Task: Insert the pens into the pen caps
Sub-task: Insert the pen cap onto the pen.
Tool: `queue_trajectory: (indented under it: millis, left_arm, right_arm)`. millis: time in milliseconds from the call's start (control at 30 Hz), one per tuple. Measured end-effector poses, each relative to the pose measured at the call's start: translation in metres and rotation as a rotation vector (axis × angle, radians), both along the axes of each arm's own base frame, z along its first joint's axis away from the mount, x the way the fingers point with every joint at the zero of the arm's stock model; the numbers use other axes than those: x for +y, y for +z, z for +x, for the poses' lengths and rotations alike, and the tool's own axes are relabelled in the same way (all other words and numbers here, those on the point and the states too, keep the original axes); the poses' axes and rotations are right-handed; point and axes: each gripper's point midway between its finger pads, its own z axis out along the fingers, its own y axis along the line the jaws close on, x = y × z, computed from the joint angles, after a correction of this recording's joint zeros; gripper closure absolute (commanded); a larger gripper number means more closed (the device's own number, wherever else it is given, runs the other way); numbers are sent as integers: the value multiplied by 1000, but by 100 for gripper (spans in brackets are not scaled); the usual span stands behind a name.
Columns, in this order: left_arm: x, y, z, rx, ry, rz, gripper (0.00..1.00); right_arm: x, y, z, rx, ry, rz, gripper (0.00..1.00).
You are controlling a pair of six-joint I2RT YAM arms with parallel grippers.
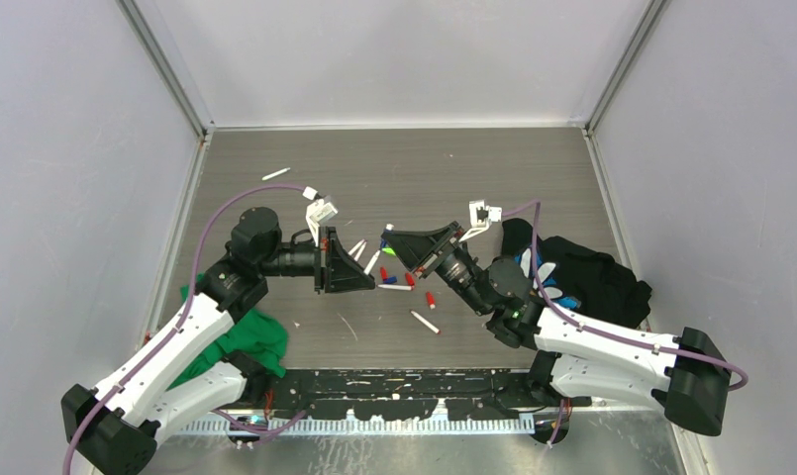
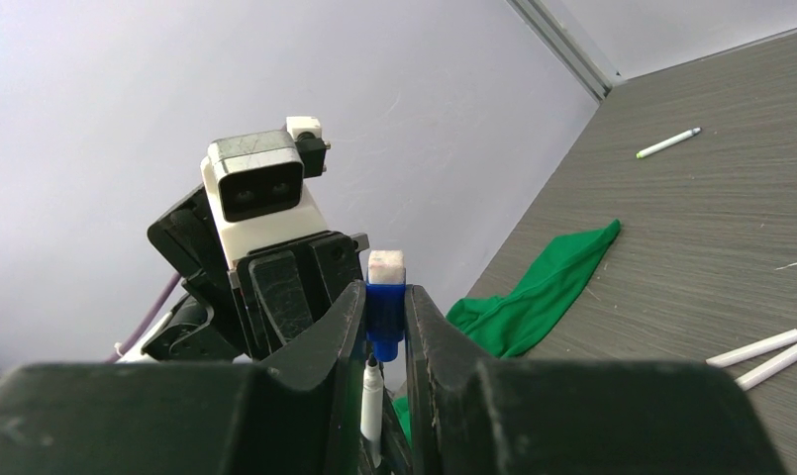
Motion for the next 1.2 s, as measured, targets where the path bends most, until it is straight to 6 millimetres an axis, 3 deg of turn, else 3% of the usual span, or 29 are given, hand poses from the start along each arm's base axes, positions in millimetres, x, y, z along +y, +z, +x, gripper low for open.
queue_trajectory:
  millis: [1200]
  left_arm:
    - [0, 0, 0, 0, 1, 1, 100]
  right_arm:
    - [0, 2, -1, 11, 7, 17, 99]
